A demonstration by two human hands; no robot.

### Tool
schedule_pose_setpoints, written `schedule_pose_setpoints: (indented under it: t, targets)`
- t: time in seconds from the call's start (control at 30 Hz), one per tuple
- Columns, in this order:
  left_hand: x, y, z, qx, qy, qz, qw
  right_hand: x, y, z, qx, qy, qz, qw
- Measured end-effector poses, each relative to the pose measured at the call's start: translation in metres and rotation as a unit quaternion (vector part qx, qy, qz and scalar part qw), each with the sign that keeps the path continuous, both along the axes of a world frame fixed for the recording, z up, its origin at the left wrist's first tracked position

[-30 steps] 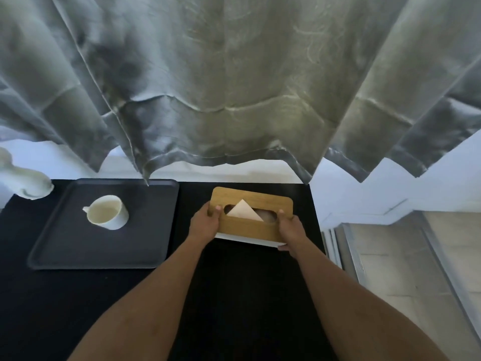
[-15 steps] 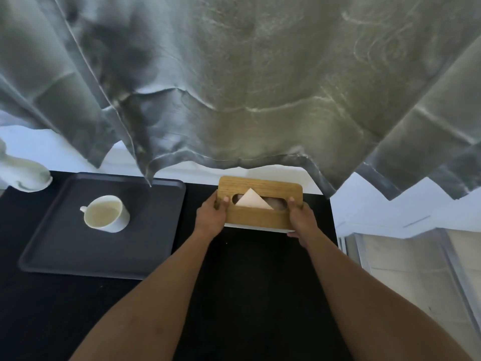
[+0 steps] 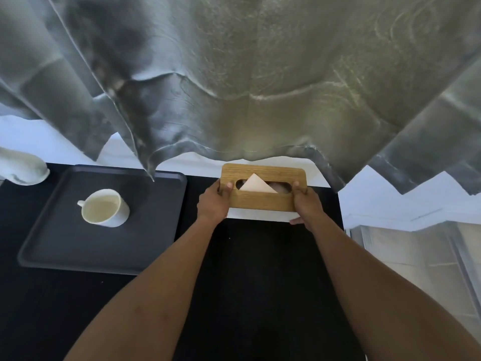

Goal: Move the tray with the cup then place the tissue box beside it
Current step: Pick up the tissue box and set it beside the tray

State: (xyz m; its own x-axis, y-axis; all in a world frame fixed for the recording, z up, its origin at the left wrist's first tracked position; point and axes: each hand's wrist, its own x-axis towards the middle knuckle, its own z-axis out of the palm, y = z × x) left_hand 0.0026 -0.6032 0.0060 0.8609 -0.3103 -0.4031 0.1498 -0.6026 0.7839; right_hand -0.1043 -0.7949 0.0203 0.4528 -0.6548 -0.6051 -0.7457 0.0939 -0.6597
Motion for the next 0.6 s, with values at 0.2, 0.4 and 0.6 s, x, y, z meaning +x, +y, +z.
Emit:
schedule_pose_setpoints:
  t: [0.2,0.4,0.6]
  targets:
    - [0.007,-0.006,-0.002,0.03,-0.013,-0.008,0.999,0.005,-0.002,0.0,-0.015,-0.003,0.012,1.0]
    - [0.007,-0.007,-0.005,0.046,-0.016,-0.021,0.999,0.002,-0.002,-0.002,-0.029,-0.015,0.018,0.999]
    - [0.003,0.002,-0.003,-0.014,0.051,-0.028,0.998,-0.001,0.0,0.006,0.022,-0.027,-0.041,0.999]
